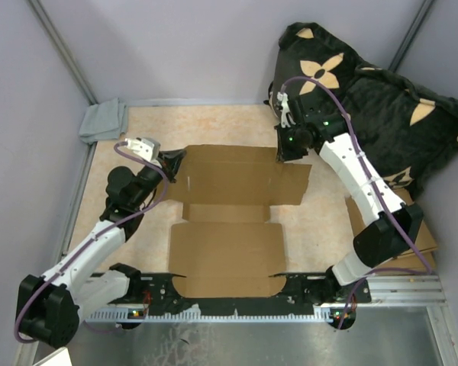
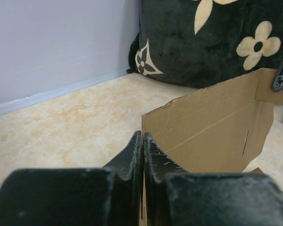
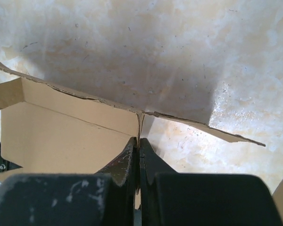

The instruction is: Fold the paper box

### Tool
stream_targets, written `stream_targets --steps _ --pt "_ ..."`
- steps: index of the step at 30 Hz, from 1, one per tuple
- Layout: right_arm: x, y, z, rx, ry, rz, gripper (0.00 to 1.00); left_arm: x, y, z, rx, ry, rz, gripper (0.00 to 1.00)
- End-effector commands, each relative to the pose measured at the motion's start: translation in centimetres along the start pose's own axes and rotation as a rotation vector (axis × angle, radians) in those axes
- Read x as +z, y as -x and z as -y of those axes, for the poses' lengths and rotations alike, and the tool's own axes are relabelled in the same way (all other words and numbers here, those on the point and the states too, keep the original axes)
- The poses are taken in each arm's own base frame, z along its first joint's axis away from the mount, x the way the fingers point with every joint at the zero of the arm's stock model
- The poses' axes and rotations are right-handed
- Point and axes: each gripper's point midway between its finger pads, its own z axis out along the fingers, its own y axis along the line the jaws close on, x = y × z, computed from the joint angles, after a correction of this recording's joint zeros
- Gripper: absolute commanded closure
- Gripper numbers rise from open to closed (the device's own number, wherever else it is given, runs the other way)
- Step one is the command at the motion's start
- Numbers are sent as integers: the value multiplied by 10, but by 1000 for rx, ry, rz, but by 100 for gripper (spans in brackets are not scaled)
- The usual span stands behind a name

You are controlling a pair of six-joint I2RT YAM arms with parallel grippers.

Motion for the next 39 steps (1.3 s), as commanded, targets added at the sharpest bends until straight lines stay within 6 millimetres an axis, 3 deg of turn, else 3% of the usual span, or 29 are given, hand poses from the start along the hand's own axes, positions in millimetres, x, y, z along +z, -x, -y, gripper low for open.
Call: stream_targets --steps 1,5,9,14,15,16,17,24,26,29,30,31,33,35,39 --pt "-3 9 1 -6 -11 43 100 -1 18 2 6 6 62 81" --pt "0 21 6 1 -76 131 100 -1 25 -3 -61 50 43 34" --pt "5 36 13 -4 -147 268 100 -1 36 -7 -101 95 -54 29" --pt "4 60 -1 -31 -122 562 100 0 44 -13 -123 151 -150 23" --pt "-1 66 -2 -40 -125 627 100 1 46 -14 -132 160 -149 19" --pt "-5 71 -5 -49 -126 691 100 1 48 -17 -158 180 -142 6" --pt "-11 78 -7 -52 -124 752 100 2 47 -19 -200 204 -140 1" --pt "-36 121 -7 -45 -167 951 100 17 57 -4 -272 110 -106 1" --pt "-38 128 -10 -23 -145 1000 100 21 60 -1 -253 82 -100 23" --pt "-31 127 -13 8 -105 1046 100 23 58 -13 -238 142 -109 78" --pt "-26 124 -12 19 -98 1048 100 23 53 -18 -229 170 -128 90" --pt "-21 120 -11 32 -93 1042 100 23 47 -23 -222 196 -153 93" --pt "-9 111 -9 57 -89 1013 100 20 33 -25 -218 213 -210 91" --pt "4 100 -6 81 -86 972 100 17 25 -22 -227 200 -244 80" --pt "19 85 -3 114 -80 924 100 8 24 -9 -268 156 -256 68"
